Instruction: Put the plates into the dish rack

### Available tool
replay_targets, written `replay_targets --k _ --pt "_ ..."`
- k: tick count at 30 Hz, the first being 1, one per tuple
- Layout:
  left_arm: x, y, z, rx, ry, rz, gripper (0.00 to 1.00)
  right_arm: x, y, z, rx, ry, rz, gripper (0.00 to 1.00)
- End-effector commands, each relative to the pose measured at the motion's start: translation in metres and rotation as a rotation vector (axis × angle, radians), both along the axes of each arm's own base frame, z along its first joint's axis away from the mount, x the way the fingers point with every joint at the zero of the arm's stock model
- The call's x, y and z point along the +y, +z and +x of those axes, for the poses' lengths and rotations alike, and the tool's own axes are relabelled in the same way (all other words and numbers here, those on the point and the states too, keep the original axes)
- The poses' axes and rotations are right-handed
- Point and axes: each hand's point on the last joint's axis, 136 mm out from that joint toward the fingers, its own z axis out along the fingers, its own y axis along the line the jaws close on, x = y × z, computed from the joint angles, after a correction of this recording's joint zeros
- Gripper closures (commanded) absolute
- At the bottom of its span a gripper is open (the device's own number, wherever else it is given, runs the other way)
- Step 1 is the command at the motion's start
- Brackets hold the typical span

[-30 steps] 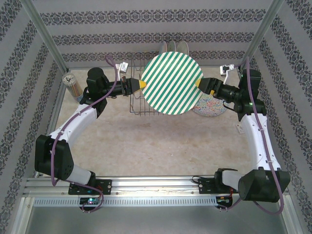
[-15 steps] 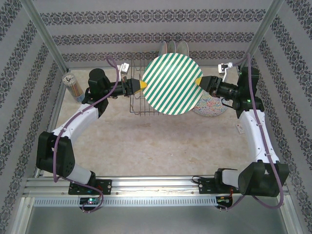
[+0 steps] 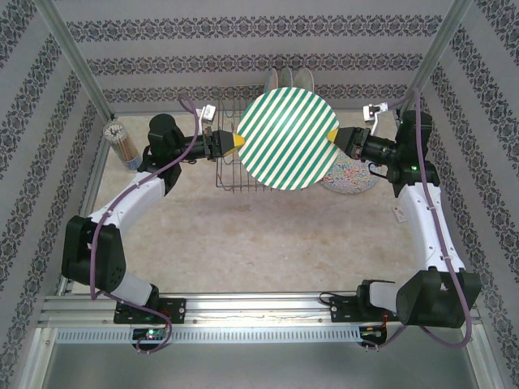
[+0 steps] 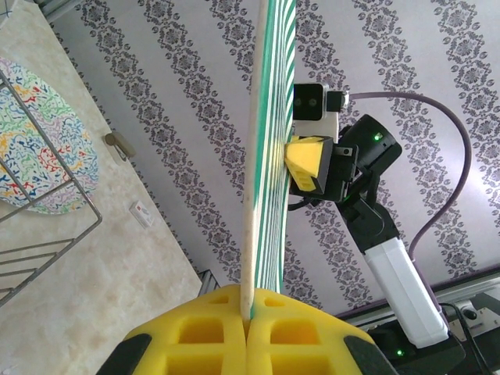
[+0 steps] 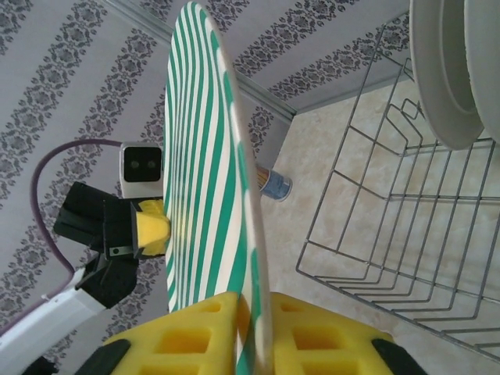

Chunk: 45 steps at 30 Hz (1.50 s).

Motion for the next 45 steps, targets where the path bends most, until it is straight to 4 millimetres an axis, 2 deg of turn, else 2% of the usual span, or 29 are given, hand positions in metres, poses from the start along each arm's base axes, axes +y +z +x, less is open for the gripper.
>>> replay_targets --k 1,3,5,11,14,19,27,32,38,40,45 --pt "0.002 0.020 -0.003 -0.099 -0.006 -0.031 1.00 0.008 0.011 -0.014 -0.051 0.037 0.000 0.92" --pt "0.002 0.019 -0.003 -0.097 -0.005 -0.032 1.00 0.008 0.010 -0.016 -0.048 0.036 0.001 1.00" --pt "0.002 0.018 -0.002 -0.093 -0.002 -0.032 1.00 0.008 0.008 -0.017 -0.045 0.032 0.000 1.00" --pt "0.002 0.016 0.001 -0.082 0.006 -0.036 0.88 0.008 0.004 -0.022 -0.024 0.027 0.006 1.00" --pt "0.002 0.016 0.001 -0.077 0.007 -0.041 0.86 0.008 0.002 -0.024 -0.017 0.027 0.008 1.00" --pt "0.002 0.013 0.003 -0.071 0.012 -0.039 0.68 0.011 -0.002 -0.026 -0.006 0.021 0.006 1.00" --pt "0.000 0.009 0.004 -0.066 0.017 -0.025 0.58 0.012 -0.001 -0.029 0.000 -0.001 0.001 1.00" --pt "0.001 0.004 0.004 -0.067 0.041 0.020 0.44 0.011 0.002 -0.031 -0.004 -0.010 0.001 1.00" --pt "0.009 -0.003 0.004 -0.104 0.122 0.130 0.17 0.007 0.008 -0.033 -0.016 -0.053 -0.010 1.00" --pt "0.012 -0.004 0.004 -0.110 0.147 0.159 0.14 0.006 0.009 -0.034 -0.015 -0.074 -0.017 1.00" --pt "0.035 -0.025 0.015 -0.104 0.311 0.340 0.00 0.000 0.010 -0.030 -0.007 -0.136 -0.026 1.00"
